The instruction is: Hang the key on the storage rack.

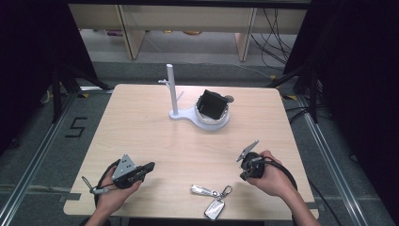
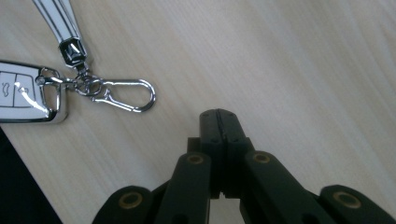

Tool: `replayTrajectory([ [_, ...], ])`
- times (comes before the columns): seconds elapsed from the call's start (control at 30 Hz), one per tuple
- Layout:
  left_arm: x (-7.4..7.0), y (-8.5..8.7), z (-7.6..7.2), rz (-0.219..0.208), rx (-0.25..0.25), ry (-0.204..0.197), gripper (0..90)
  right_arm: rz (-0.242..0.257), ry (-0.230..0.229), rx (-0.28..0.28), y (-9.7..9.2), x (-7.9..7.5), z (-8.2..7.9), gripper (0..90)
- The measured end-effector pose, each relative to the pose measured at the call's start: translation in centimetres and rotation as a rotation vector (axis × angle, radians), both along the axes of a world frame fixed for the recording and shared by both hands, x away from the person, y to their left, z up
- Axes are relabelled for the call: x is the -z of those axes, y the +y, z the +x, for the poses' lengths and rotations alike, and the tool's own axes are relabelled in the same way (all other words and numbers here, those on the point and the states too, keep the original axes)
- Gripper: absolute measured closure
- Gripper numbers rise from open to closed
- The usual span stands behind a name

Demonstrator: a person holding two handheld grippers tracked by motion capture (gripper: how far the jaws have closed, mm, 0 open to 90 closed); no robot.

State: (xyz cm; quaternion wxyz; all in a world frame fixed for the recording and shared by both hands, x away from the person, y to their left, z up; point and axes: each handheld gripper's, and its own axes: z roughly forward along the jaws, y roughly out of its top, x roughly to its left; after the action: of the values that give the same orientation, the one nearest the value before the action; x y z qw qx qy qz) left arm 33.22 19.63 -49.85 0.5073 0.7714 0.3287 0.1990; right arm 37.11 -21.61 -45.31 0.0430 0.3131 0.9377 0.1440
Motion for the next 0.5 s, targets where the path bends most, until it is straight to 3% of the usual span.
replayTrajectory([
  [0.13,-0.4,-1.0,0.0,-0.005,0.033,0.018,88.7,0.021,0.029,0.017,0.0,0.1,-0.5,88.2],
  [0.2,-0.7,-1.5,0.1,-0.013,0.051,0.037,85.5,0.036,0.060,0.046,0.2,0.2,-0.8,85.0],
  [0.3,-1.0,-2.4,0.2,-0.013,0.081,0.043,78.0,0.040,0.086,0.048,0.7,0.3,-1.3,82.7],
  [0.5,-1.4,-4.1,0.6,-0.036,0.116,0.071,64.0,0.038,0.129,0.007,1.1,0.5,-1.8,82.3],
])
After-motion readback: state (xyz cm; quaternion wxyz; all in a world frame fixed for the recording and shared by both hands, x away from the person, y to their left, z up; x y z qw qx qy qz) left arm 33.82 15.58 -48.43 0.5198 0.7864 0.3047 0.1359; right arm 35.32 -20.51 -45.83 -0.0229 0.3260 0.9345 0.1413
